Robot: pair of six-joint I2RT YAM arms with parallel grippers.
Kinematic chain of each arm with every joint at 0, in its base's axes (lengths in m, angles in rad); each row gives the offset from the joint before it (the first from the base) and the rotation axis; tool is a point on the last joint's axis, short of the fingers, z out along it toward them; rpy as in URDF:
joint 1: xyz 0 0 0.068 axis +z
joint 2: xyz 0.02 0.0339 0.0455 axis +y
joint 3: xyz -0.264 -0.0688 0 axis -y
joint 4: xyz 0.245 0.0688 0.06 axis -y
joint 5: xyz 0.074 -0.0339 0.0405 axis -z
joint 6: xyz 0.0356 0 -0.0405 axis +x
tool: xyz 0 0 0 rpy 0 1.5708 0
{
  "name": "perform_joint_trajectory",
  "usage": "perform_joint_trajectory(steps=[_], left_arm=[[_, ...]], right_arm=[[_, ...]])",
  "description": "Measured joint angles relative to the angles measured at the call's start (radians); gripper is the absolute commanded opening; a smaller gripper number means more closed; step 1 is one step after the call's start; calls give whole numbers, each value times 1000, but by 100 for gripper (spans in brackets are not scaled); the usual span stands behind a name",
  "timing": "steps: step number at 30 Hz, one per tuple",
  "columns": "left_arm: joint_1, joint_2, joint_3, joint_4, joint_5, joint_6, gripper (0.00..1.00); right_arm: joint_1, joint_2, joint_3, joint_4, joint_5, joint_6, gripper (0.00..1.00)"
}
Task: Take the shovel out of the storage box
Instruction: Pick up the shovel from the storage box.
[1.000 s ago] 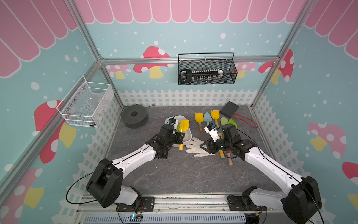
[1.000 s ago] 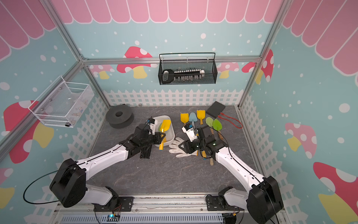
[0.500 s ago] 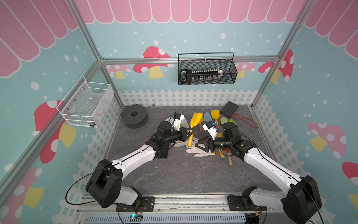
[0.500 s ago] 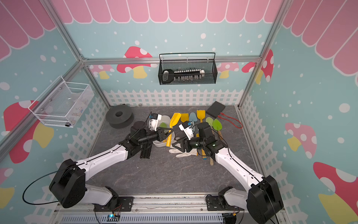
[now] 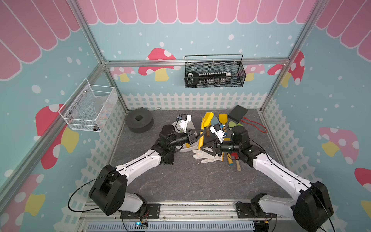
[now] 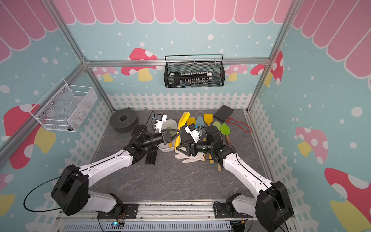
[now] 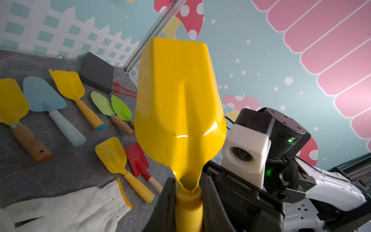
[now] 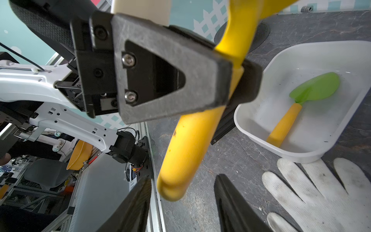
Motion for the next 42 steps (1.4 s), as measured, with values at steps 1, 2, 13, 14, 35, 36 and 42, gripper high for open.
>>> perform_joint_trajectory(steps=[1,2,13,14,35,36,42], left_arm=[[0,2,0,12,8,-8,0],[0,5,0,26,16,-19,0],[0,17,0,98,51,-58,0],[0,21,0,106,53,-61,0],[0,28,-17,113,13,-37,59],[0,14,-22,89,-1,-22,60],[0,-82,-61,-47,-113,67,61]], right_arm=[[0,0,0,8,-2,5,53],[0,0,0,18,-6,10,52],[0,8,-6,122,-35,78,41],[0,11,-10,136,-39,87,40],[1,17,-30,92,3,105,16],[1,16,-30,62,18,90,16],[1,-13,-25,-146,143,11,16]])
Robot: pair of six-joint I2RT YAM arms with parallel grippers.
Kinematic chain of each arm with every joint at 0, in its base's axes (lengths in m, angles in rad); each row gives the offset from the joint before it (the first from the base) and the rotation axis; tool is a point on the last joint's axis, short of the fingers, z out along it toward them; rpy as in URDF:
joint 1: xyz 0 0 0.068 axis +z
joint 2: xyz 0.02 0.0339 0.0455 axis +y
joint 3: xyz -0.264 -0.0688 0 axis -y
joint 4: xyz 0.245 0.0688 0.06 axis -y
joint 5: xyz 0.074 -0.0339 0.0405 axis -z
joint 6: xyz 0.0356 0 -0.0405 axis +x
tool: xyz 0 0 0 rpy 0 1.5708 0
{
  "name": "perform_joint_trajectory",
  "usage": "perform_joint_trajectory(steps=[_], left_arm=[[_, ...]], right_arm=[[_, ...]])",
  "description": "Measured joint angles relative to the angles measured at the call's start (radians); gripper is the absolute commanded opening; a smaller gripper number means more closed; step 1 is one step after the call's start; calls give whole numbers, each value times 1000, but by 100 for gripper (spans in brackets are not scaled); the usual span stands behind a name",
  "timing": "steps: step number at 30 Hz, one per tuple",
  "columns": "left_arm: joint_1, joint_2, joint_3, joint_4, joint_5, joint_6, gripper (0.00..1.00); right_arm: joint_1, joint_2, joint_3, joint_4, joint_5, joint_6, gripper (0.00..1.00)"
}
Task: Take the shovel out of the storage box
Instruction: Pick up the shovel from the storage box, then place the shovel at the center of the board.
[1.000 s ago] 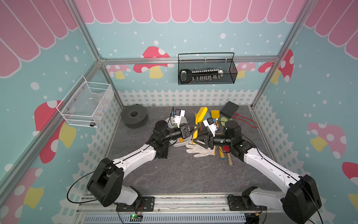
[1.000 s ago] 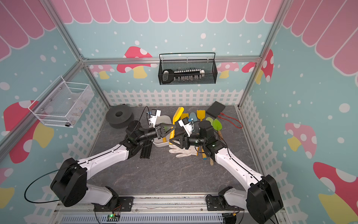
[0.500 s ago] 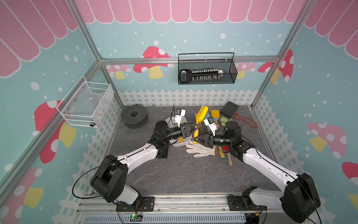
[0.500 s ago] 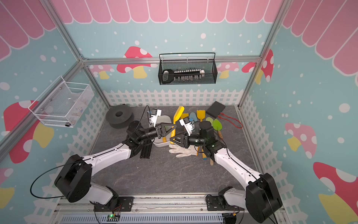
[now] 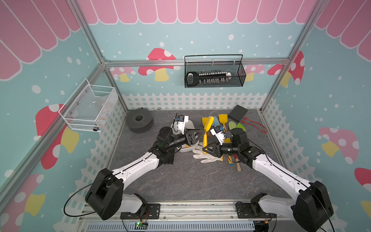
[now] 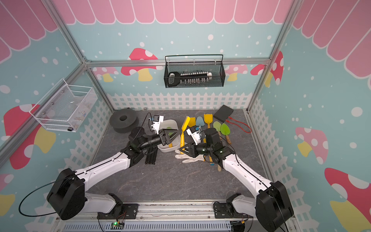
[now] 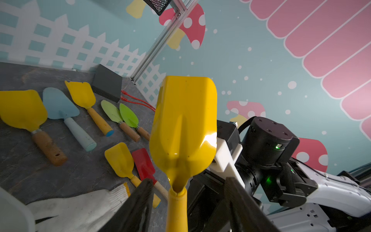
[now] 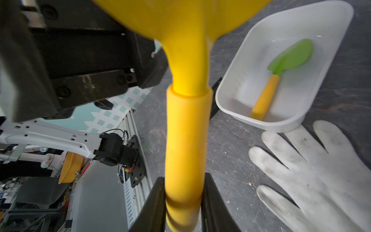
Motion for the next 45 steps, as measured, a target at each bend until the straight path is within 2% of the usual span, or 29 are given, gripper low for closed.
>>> perform_joint_trajectory(steps=[6,11,22,29,34,40,45], left_arm=[[-10,-42,-45,-143,-165,92,59],[-61,-36,-80,-242,-317,180,58],[-109,22,-97,-275,-528,317,57],[-131,21,-109,-280,-576,366,57],[-131,2,-120,-280,-578,377,57],[-131,-18,-125,-280,-575,385,56],[-138,-25,-125,-280,-567,386,56]], right_arm=[[0,-35,25,-200,177,-54,16],[0,-43,50,-359,340,-73,15],[0,-31,95,-650,686,-72,15],[0,3,93,-781,872,-21,15],[-14,41,74,-834,958,10,14],[-116,58,34,-858,989,25,16],[-234,81,10,-831,957,10,16]])
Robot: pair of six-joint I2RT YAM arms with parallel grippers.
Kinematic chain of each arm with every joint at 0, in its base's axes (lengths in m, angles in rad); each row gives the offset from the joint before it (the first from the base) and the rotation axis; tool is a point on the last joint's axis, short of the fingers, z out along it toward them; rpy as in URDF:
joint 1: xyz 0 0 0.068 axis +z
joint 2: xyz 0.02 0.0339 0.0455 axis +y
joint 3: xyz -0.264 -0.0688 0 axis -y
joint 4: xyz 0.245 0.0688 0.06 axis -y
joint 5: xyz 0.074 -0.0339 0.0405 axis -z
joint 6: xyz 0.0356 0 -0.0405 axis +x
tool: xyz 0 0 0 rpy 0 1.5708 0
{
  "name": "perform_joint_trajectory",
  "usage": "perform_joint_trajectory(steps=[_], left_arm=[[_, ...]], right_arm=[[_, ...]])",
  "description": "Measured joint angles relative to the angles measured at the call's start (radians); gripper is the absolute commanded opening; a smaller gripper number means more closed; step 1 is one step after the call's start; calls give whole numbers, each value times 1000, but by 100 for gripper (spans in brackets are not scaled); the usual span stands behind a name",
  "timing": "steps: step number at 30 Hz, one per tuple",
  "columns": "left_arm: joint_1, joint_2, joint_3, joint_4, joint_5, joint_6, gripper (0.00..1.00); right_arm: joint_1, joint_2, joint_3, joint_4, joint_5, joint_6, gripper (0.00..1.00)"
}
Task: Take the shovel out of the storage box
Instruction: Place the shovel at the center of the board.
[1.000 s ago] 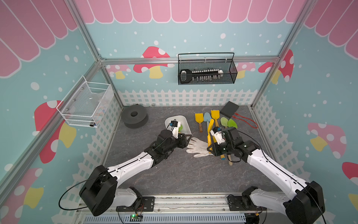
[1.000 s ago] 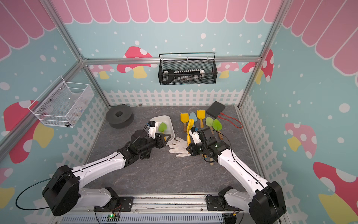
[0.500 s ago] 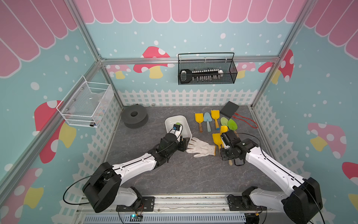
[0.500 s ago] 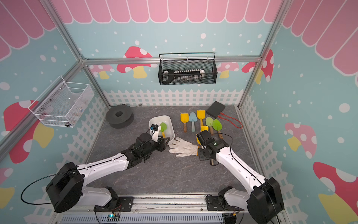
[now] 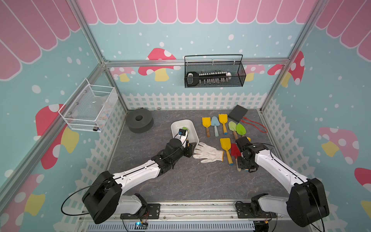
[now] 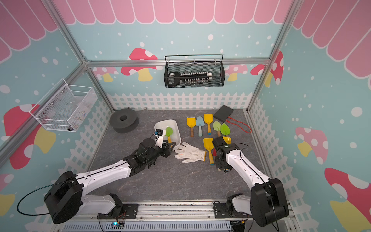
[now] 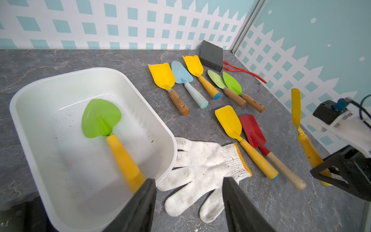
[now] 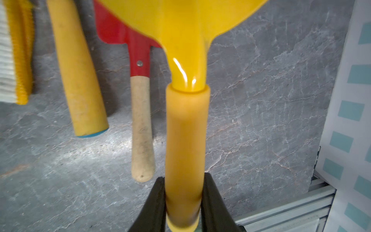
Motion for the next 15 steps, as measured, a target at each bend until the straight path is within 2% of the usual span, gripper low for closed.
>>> perform_joint_trajectory(steps=[6,15], left_arm=[[-2,-5,-3,0,12,3,53],[-4,-5,-3,0,31,4,52]], right_arm=[[-108,86,-12,54,-59,-40,17],[-175,206,-16,134,-137,-92,18]])
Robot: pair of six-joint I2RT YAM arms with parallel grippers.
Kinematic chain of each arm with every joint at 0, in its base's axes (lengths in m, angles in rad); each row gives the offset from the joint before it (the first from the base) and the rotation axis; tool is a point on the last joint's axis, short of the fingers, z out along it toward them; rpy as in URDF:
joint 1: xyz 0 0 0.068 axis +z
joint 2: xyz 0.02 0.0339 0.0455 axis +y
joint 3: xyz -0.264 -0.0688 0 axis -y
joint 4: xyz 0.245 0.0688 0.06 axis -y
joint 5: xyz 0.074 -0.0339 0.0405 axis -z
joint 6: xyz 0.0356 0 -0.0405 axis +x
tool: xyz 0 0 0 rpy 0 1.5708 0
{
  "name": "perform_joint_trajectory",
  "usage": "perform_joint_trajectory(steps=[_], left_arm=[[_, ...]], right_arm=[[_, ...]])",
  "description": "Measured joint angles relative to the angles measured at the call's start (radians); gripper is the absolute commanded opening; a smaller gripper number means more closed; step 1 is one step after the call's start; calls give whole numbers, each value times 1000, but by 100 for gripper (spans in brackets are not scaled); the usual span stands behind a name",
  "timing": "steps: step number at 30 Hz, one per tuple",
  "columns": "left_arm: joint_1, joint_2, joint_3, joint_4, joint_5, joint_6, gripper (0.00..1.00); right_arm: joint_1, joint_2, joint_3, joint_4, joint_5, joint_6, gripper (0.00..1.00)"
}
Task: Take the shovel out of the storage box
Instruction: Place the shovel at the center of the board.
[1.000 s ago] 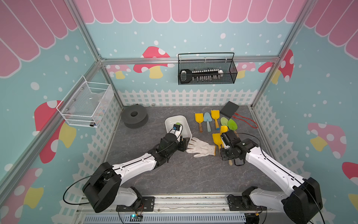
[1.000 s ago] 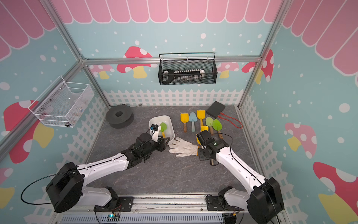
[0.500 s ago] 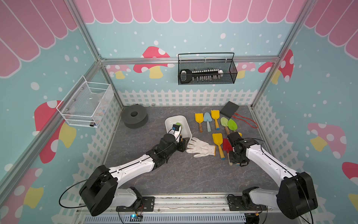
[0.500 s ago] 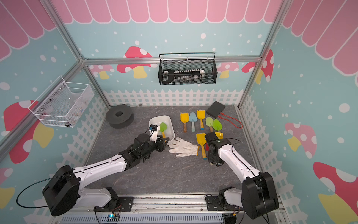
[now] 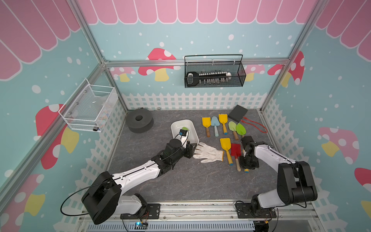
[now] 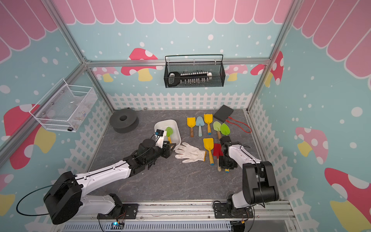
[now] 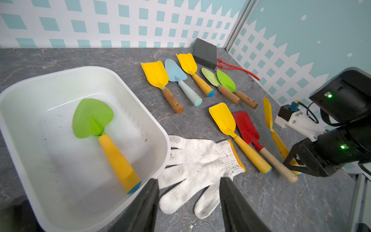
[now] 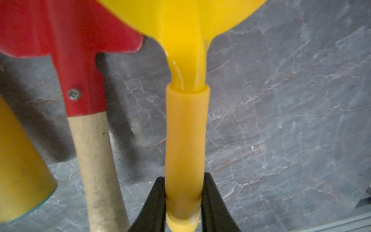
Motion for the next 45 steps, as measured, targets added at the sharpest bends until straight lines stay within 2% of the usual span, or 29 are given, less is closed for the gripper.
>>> perform_joint_trajectory(steps=[13,22,28,34,39,45], left_arm=[[-2,-11,0,-2,8,7,52],[-7,-12,0,-2,8,8,52],[-8,-12,0,-2,10,11,51],[-8,-12,0,-3,10,19,52],[-8,-11,0,-10,1,22,52],[-8,-9,0,-42,-73,21,52]], right_arm=[[-53,43,1,32,-64,-26,23],[-53,32,1,36,-65,-24,35],[-52,-53,1,39,-52,-22,44],[-18,-166,1,35,-26,-22,39],[37,-248,1,58,-40,-26,42],[113,-304,12,120,-89,-53,46]])
